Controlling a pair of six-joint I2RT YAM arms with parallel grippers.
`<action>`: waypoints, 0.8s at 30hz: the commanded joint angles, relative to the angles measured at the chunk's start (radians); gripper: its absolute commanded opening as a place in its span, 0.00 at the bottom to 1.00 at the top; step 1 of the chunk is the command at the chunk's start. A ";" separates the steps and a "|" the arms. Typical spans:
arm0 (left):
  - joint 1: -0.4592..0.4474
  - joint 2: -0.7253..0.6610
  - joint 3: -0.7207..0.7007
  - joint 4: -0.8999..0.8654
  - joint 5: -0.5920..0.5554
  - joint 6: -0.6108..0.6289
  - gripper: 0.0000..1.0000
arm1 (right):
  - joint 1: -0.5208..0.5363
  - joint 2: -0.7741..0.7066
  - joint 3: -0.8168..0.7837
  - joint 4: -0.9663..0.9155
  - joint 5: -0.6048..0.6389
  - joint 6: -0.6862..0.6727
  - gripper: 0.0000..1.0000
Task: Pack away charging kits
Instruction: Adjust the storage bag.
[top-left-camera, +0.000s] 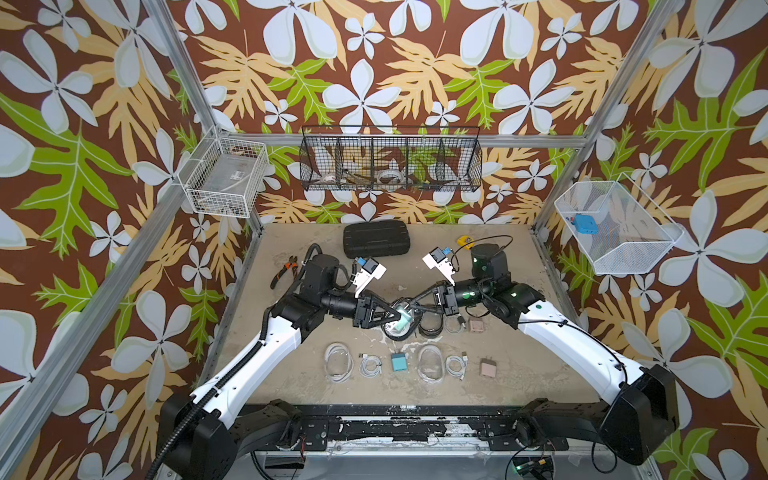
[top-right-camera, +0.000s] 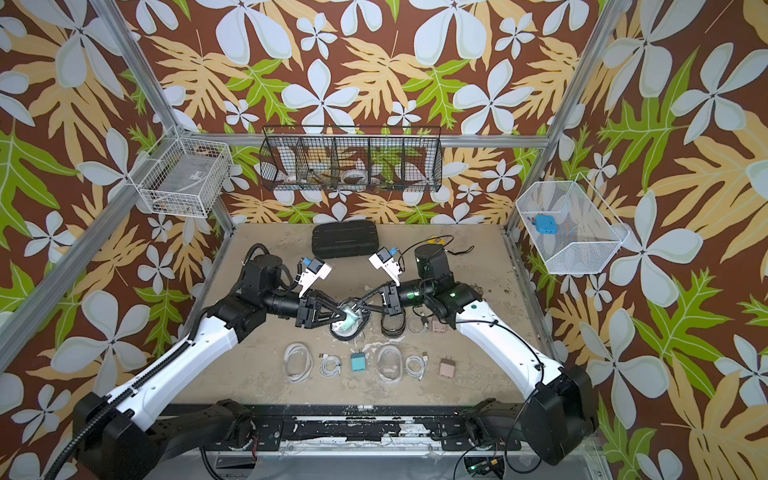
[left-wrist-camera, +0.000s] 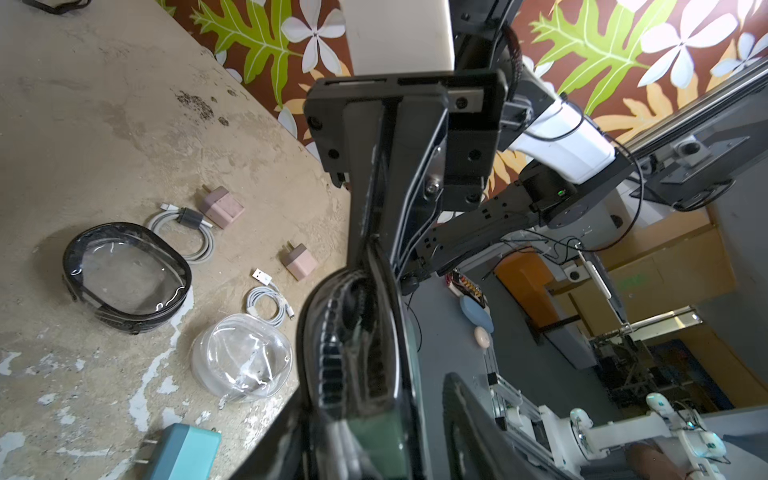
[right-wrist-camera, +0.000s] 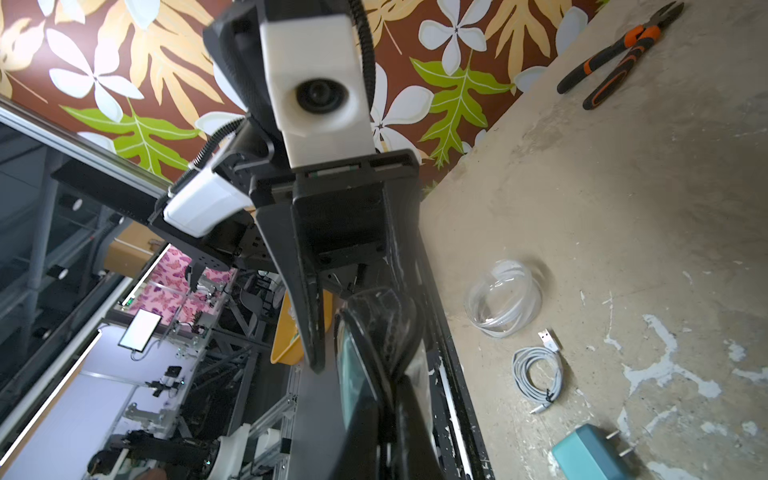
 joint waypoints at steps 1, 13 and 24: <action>0.003 -0.047 -0.124 0.596 -0.043 -0.460 0.56 | -0.001 -0.018 -0.025 0.252 0.092 0.282 0.00; -0.029 -0.023 -0.352 1.210 -0.442 -0.897 0.64 | 0.052 -0.066 -0.189 0.671 0.377 0.698 0.00; -0.040 0.021 -0.326 1.195 -0.527 -0.973 0.22 | 0.098 -0.047 -0.132 0.559 0.417 0.613 0.00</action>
